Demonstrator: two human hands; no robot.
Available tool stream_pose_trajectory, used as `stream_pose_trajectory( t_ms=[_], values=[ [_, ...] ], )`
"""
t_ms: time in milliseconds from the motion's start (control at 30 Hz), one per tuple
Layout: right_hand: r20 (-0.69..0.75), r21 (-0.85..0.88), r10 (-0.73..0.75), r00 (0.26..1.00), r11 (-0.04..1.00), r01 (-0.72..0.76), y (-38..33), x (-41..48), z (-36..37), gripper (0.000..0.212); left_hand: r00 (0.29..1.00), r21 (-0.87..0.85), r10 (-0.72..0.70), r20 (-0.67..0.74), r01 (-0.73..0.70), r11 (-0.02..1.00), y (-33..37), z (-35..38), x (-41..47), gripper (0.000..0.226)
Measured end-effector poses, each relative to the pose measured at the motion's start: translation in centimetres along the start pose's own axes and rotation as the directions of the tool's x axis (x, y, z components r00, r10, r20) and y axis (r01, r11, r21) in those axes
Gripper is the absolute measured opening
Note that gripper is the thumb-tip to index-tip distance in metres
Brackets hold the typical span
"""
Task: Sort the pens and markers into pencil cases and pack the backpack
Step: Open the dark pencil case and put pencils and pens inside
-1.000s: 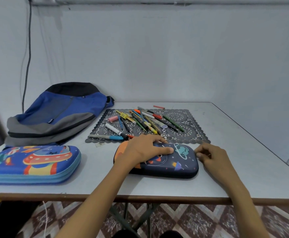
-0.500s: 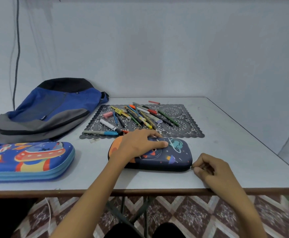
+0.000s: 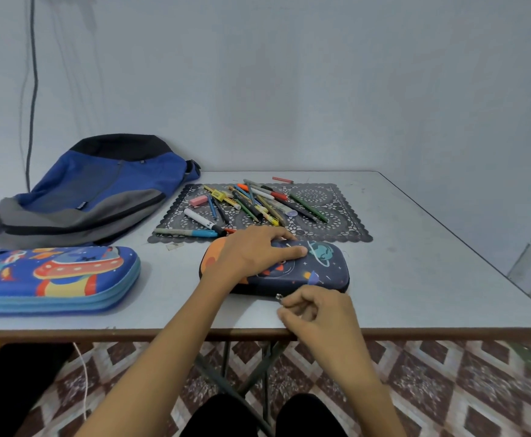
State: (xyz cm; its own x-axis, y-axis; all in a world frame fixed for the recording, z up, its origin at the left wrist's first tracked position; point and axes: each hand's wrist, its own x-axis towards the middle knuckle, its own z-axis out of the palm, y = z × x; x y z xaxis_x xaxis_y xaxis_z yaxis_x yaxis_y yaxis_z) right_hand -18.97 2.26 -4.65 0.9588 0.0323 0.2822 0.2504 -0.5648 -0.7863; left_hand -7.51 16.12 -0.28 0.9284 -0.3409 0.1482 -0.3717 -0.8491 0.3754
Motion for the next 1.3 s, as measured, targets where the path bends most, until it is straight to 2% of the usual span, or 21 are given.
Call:
stream_pose_trajectory(
  t_ms=[100, 167, 200, 267, 333, 400, 500, 567, 667, 833, 933, 1033, 1100, 1167, 1300],
  values=[
    [0.076, 0.07, -0.006, 0.997, 0.998, 0.0, -0.3, 0.1, -0.9, 0.006, 0.986, -0.053, 0.134, -0.1, -0.14, 0.989, -0.2, 0.2, 0.0, 0.044],
    [0.14, 0.134, -0.014, 0.99, 0.991, -0.005, -0.3, 0.3, -2.7, 0.008, 0.923, -0.098, 0.246, -0.295, -0.285, 0.954, -0.5, -0.1, -0.5, 0.033],
    [0.128, 0.153, -0.021, 0.992, 0.988, 0.002, -0.1, 0.4, -3.6, 0.011, 0.877, -0.097, 0.279, -0.392, -0.341, 0.935, -0.8, -0.3, -1.0, 0.028],
    [-0.002, 0.086, -0.068, 0.998, 0.994, 0.067, 0.8, 1.3, -5.3, 0.019, 0.799, -0.057, 0.319, -0.51, -0.402, 0.914, -1.1, -0.9, -2.3, 0.026],
    [-0.054, -0.058, -0.163, 0.985, 0.985, 0.16, 1.4, 2.7, -6.3, 0.03, 0.768, 0.001, 0.359, -0.53, -0.423, 0.906, -1.2, -1.5, -4.0, 0.029],
    [0.069, -0.11, -0.22, 0.973, 0.968, 0.226, 1.7, 4.3, -6.5, 0.045, 0.787, 0.077, 0.396, -0.474, -0.41, 0.909, -1.4, -1.5, -5.6, 0.031],
    [0.298, -0.145, -0.22, 0.929, 0.951, 0.271, 1.7, 6.3, -6.0, 0.069, 0.826, 0.281, 0.412, -0.384, -0.321, 0.905, -1.8, -0.2, -7.1, 0.042],
    [0.377, -0.182, -0.2, 0.904, 0.941, 0.284, 1.6, 7.1, -5.4, 0.076, 0.856, 0.363, 0.388, -0.341, -0.261, 0.895, -1.8, 0.7, -7.9, 0.045],
    [0.4, -0.229, -0.197, 0.895, 0.924, 0.306, 1.7, 7.4, -5.0, 0.077, 0.882, 0.4, 0.356, -0.309, -0.219, 0.89, -1.8, 1.4, -8.5, 0.045],
    [0.4, -0.204, -0.2, 0.894, 0.932, 0.3, 1.9, 7.4, -4.8, 0.074, 0.904, 0.288, 0.315, -0.29, -0.232, 0.929, -2.1, 1.8, -9.2, 0.038],
    [0.402, -0.178, -0.207, 0.892, 0.938, 0.298, 2.1, 7.4, -4.9, 0.073, 0.96, 0.211, 0.182, -0.214, -0.137, 0.968, -3.0, 0.4, -9.8, 0.042],
    [0.395, -0.165, -0.211, 0.894, 0.941, 0.295, 2.2, 7.4, -5.0, 0.071, 0.987, 0.277, 0.041, -0.154, 0.003, 0.961, -4.9, -1.9, -10.7, 0.031],
    [0.395, -0.153, -0.216, 0.893, 0.943, 0.296, 2.3, 7.5, -4.9, 0.07, 0.985, 0.322, -0.075, -0.153, 0.122, 0.939, -6.4, -3.5, -11.5, 0.024],
    [0.392, -0.135, -0.223, 0.892, 0.946, 0.295, 2.5, 7.5, -5.0, 0.07, 0.97, 0.292, -0.167, -0.174, 0.213, 0.932, -7.7, -4.4, -11.7, 0.019],
    [0.4, -0.089, -0.212, 0.892, 0.959, 0.268, 2.6, 7.6, -4.9, 0.068, 0.952, 0.295, -0.237, -0.192, 0.287, 0.911, -8.7, -5.0, -9.8, 0.016]
  ],
)
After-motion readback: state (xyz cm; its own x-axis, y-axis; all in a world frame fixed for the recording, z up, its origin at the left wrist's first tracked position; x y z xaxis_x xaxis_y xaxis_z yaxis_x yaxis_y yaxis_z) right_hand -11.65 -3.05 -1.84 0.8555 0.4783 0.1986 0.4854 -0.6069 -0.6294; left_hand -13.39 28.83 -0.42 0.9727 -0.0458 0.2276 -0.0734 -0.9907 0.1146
